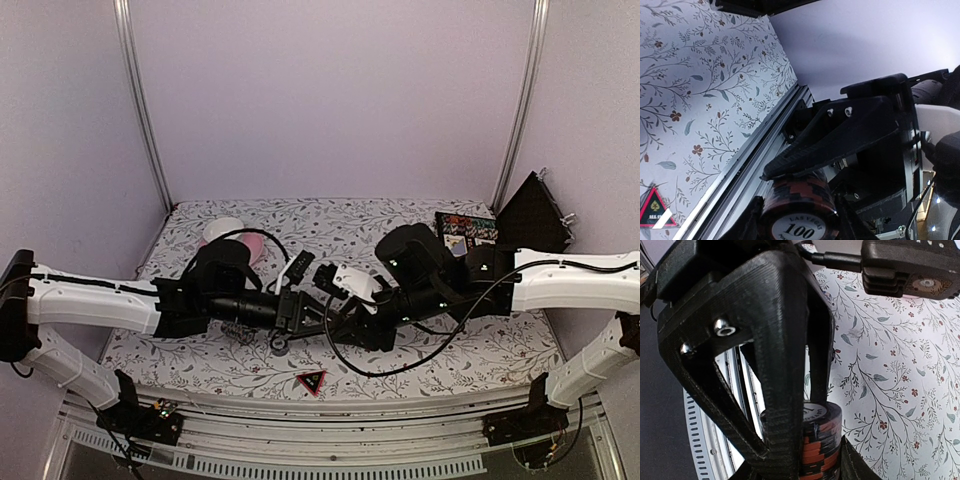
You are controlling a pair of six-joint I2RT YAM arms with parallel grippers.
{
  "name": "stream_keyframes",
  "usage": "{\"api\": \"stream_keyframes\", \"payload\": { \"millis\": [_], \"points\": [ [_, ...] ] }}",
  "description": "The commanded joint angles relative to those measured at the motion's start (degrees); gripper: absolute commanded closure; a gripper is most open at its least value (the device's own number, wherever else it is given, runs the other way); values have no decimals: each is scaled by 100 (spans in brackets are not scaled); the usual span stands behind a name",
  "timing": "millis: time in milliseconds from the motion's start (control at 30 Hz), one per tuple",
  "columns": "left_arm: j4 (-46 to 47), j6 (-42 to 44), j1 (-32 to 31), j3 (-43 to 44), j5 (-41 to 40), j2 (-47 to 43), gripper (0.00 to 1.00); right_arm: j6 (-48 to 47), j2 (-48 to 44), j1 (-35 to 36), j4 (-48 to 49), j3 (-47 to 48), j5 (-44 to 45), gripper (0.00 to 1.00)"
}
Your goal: Pack up texas hold em set
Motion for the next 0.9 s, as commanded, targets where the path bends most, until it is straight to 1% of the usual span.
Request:
{"api": "stream_keyframes", "payload": {
  "millis": [0,67,133,167,200,233,300,367,533,600,733,867],
  "points": [
    [255,28,-147,-128,-148,-84,80,149,-4,23,478,270,264,60],
    [314,41,-145,-203,-324,-203,84,250,-57,23,482,225,365,48],
    [392,113,-145,-290,-541,-360,89,399,-179,16,526,154,490,33],
    [423,217,-146,-333,-688,-490,91,435,-291,15,578,100,546,27],
    [429,338,-145,-368,-851,-596,93,692,-434,12,654,34,590,22],
    [430,483,-147,-405,-1028,-715,96,815,-578,-25,784,-35,599,17],
    [454,925,-155,-488,-1384,-946,100,1173,-936,-153,1013,-238,567,12],
    [539,1359,-163,-578,-1659,-1146,100,1876,-1177,-324,1116,-323,666,6],
    [849,2752,-402,-750,-2177,-1557,100,3661,-1434,-592,1019,-314,591,2],
    [682,3389,-650,-669,-2684,-1673,100,4112,-1447,-609,968,-323,494,1],
    [373,4436,-1201,-409,-3642,-1701,100,4644,-1379,-609,913,-346,142,0],
    [110,4861,-1507,-121,-4125,-1434,100,4638,-1243,-607,1063,-410,-275,0]
  ]
}}
